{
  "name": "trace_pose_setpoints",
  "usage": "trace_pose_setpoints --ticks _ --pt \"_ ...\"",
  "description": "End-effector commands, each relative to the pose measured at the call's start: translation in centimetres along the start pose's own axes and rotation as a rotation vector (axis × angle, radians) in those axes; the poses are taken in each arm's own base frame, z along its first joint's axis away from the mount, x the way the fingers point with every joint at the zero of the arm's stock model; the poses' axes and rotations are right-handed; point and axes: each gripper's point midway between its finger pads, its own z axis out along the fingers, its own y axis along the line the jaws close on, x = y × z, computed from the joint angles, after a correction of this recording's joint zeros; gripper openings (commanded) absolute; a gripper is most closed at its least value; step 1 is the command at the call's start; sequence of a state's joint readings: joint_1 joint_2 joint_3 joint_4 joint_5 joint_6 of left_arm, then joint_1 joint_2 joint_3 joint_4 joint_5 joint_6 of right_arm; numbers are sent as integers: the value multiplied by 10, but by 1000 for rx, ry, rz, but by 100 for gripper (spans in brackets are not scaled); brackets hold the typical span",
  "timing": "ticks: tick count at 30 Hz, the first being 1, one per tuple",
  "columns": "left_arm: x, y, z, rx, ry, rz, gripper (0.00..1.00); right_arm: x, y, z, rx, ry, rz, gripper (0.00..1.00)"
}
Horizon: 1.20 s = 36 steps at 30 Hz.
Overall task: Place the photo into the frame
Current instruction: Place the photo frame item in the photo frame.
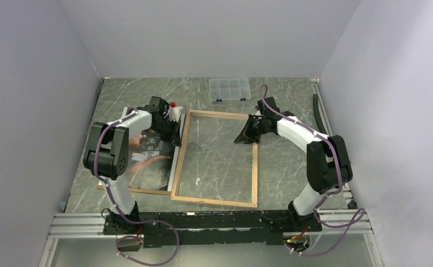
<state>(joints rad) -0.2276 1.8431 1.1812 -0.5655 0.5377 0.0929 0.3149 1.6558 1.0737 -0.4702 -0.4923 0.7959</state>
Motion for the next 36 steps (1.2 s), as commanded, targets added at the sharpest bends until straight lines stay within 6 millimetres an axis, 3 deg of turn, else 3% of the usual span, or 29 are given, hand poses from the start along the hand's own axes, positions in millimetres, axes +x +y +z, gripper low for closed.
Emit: trace_pose_setpoints --ticks 1,5,14,21,31,36 --pt "12 -1 10 23 31 7 3 9 31 -19 -78 42 12 0" --pt "14 -1 10 23 34 5 3 4 52 -33 -126 20 -3 0" --pt "16 0 11 22 39 4 3 7 78 -54 -216 -15 -10 0" --pt "16 0 11 20 39 4 3 13 82 -56 -231 -13 -10 0" --pt "19 -1 10 20 43 3 3 8 111 -72 -339 -27 30 0" --pt "21 -2 10 27 45 -2 3 11 117 -76 -385 -38 72 0"
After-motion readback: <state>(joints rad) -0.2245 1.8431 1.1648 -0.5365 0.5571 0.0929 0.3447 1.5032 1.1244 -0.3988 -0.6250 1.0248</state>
